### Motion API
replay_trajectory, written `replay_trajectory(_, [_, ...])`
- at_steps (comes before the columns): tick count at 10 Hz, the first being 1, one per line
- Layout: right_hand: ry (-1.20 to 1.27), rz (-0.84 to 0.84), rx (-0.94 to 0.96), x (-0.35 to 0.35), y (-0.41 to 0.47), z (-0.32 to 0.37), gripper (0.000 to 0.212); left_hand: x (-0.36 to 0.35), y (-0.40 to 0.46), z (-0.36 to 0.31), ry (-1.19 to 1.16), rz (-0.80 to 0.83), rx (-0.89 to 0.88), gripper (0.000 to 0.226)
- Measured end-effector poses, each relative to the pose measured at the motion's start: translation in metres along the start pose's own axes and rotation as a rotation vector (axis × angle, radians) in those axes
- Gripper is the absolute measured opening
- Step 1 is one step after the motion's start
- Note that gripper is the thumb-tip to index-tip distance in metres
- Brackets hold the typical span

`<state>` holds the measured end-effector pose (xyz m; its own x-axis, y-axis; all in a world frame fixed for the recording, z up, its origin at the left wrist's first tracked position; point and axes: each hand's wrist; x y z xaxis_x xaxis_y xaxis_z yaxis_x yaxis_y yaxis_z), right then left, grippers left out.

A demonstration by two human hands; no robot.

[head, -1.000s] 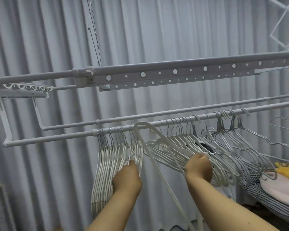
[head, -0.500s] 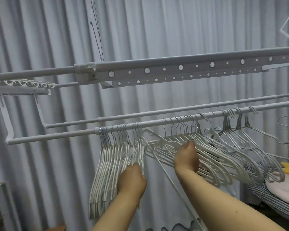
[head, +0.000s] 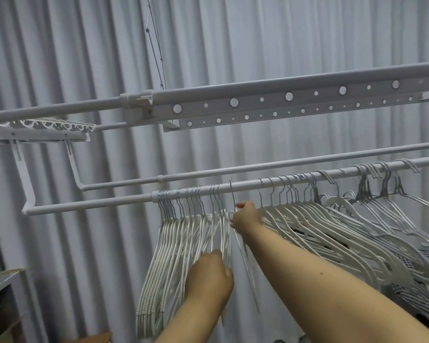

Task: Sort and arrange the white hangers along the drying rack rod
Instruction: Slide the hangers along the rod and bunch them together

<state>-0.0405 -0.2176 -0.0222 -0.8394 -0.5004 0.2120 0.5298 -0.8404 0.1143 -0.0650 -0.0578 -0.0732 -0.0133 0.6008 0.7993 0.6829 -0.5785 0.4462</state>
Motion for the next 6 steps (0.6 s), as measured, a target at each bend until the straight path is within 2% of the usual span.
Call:
replay_trajectory(1, [-0.069, 0.059, 0.045, -0.004, 0.006, -0.004, 0.039, 0.003, 0.001, -0.001, -0.023, -0.011, 0.002, 0.024])
replay_trajectory(2, [-0.254, 0.125, 0.16, 0.006, -0.019, 0.0, 0.044, 0.009, 0.002, -0.004, -0.027, -0.037, -0.002, 0.016])
replay_trajectory(3, [-0.413, 0.017, 0.241, 0.023, -0.035, 0.004, 0.04, 0.018, 0.003, -0.013, -0.018, -0.12, -0.011, 0.021])
replay_trajectory(4, [-0.512, -0.24, 0.273, 0.047, -0.043, 0.005, 0.033, 0.023, 0.005, -0.025, -0.111, -0.163, -0.032, 0.026])
replay_trajectory(5, [-0.619, -0.329, 0.235, 0.068, -0.05, 0.003, 0.031, 0.022, 0.008, -0.039, -0.19, -0.144, -0.07, 0.029])
replay_trajectory(6, [-0.708, -0.291, 0.16, 0.084, -0.053, -0.003, 0.036, 0.017, 0.01, -0.054, -0.288, -0.068, -0.07, 0.026])
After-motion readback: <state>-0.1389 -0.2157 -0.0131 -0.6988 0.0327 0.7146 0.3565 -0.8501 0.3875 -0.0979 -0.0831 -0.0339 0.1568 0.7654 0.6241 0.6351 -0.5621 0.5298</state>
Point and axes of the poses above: each hand's wrist, its own y-axis towards the middle knuckle, its own x-axis out of the back of the hand, z = x × y, and after that the axes turned 5 degrees about -y, right-handed
